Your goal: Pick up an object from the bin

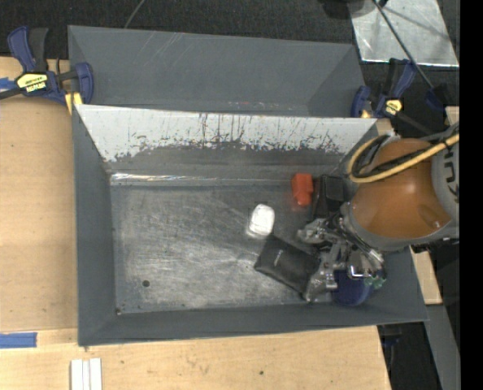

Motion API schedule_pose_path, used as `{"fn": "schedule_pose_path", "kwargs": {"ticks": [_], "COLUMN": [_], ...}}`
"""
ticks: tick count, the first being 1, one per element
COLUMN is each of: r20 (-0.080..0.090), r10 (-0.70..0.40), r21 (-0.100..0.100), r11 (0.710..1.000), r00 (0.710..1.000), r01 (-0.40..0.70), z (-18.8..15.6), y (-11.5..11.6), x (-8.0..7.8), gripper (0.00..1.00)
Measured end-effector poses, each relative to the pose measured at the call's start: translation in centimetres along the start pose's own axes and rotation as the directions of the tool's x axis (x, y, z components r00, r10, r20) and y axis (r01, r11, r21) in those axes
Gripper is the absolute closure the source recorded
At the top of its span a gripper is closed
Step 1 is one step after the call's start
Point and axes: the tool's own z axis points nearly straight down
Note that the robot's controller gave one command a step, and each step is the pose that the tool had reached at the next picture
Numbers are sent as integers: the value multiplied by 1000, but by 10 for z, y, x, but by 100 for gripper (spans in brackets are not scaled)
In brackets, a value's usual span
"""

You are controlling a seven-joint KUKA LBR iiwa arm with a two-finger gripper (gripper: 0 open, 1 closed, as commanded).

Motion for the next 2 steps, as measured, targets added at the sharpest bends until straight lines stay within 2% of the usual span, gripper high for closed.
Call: {"fn": "schedule_pose_path", "kwargs": {"ticks": [1, 2], "r20": [-2, 10], "r10": [-322, -286], "r21": [-1, -3], "r11": [947, 958], "r00": [947, 958], "r01": [322, 286], "z": [1, 27], "y": [21, -34], "x": [1, -7], "gripper": [0, 0]}}
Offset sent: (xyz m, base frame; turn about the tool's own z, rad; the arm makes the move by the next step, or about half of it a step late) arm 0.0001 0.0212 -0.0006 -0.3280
